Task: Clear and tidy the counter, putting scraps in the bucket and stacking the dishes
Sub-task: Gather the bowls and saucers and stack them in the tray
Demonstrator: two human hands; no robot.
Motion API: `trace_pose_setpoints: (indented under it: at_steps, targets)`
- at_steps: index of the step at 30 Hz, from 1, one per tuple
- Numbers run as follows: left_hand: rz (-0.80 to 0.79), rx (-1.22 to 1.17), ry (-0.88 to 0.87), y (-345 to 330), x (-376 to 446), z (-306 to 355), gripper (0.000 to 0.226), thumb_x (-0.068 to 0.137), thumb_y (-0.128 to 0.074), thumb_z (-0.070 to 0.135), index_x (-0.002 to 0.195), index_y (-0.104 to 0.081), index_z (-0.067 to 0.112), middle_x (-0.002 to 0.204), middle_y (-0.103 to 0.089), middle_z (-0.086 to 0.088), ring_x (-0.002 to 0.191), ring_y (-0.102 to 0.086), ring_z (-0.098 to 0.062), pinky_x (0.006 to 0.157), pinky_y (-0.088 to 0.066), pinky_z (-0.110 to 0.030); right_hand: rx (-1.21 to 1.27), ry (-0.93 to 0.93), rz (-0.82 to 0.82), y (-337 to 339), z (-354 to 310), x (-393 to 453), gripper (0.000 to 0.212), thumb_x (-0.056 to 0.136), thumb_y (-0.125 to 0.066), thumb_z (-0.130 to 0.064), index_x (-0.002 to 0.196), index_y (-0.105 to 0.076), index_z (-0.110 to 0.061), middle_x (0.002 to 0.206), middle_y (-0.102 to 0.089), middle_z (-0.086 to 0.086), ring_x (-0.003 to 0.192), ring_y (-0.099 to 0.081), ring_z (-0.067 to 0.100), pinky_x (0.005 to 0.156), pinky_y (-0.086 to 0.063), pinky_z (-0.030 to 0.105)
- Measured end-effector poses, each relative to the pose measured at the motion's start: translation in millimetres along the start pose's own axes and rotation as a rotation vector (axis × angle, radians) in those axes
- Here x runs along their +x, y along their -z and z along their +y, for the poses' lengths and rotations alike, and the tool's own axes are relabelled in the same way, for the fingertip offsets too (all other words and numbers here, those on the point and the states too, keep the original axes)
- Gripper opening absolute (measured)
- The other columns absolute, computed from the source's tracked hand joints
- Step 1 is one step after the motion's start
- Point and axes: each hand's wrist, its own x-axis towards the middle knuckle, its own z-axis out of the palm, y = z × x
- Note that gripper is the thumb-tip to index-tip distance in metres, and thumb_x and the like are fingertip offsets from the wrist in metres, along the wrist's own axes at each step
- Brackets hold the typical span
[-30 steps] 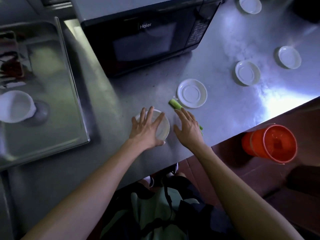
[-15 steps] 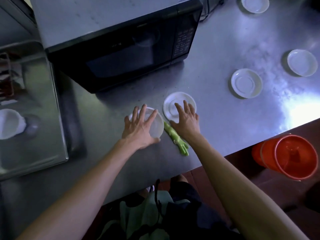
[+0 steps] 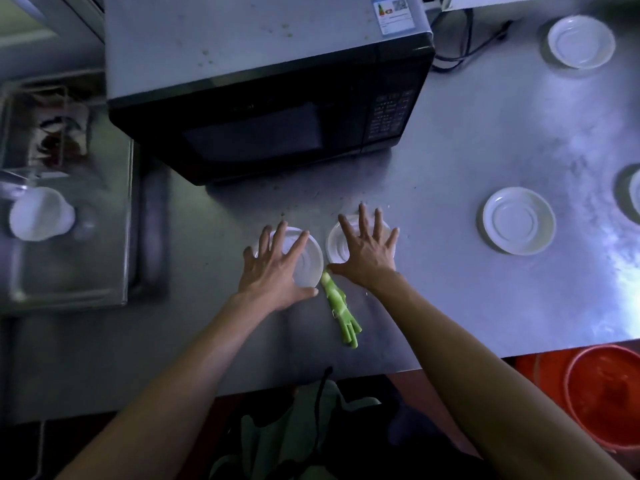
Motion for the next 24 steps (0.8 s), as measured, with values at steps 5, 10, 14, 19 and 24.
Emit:
trace_pose_setpoints:
  at_steps: [5, 10, 14, 19, 24]
  targets:
    - [-0.009, -0.024, 0.033, -9, -7, 1, 0.119, 0.057, -0.061, 0.085, 0.151, -0.001, 0.041, 0.161, 0.005, -0.002, 0.147, -0.001, -0.034, 0.105, -0.029, -0.064, -0.009, 0.023, -0.005, 1, 4, 0, 0.120, 0.062, -0.065, -0.082, 0.154, -0.002, -0.039, 0.166, 0.011, 0.004, 0.150, 0.013, 0.043, 0.110, -0.007, 0.075]
    - [0.005, -0.038, 0.060, -11, -20, -3, 0.118, 0.057, -0.059, 0.085, 0.151, -0.002, 0.042, 0.160, 0.005, -0.001, 0.147, -0.002, -0.034, 0.104, -0.030, -0.063, -0.026, 0.048, 0.079, 10, -1, -5, 0.112, 0.061, -0.065, -0.081, 0.151, -0.014, -0.038, 0.163, -0.006, 0.006, 0.148, -0.005, 0.041, 0.106, -0.026, 0.064]
    - [0.027, -0.054, 0.080, -9, -32, -11, 0.116, 0.055, -0.059, 0.084, 0.149, -0.007, 0.041, 0.159, 0.002, -0.002, 0.146, -0.004, -0.034, 0.103, -0.032, -0.063, -0.002, 0.066, 0.136, 18, -16, -11, 0.111, 0.061, -0.065, -0.081, 0.151, -0.017, -0.039, 0.163, -0.008, 0.005, 0.148, -0.007, 0.040, 0.105, -0.027, 0.063]
    - [0.054, -0.095, 0.127, -15, -56, -33, 0.116, 0.053, -0.062, 0.083, 0.148, -0.008, 0.043, 0.159, 0.002, -0.001, 0.146, -0.003, -0.032, 0.105, -0.030, -0.062, 0.003, 0.117, 0.151, 18, -51, -25, 0.112, 0.061, -0.065, -0.079, 0.152, -0.014, -0.038, 0.163, -0.007, 0.005, 0.148, -0.005, 0.039, 0.108, -0.025, 0.064]
    - [0.083, -0.146, 0.174, -24, -96, -67, 0.115, 0.054, -0.061, 0.082, 0.149, -0.009, 0.043, 0.159, -0.001, -0.002, 0.147, -0.005, -0.034, 0.106, -0.030, -0.063, 0.000, 0.179, 0.159, 10, -97, -50, 0.113, 0.060, -0.065, -0.080, 0.152, -0.014, -0.039, 0.163, -0.005, 0.003, 0.148, -0.003, 0.037, 0.109, -0.023, 0.064]
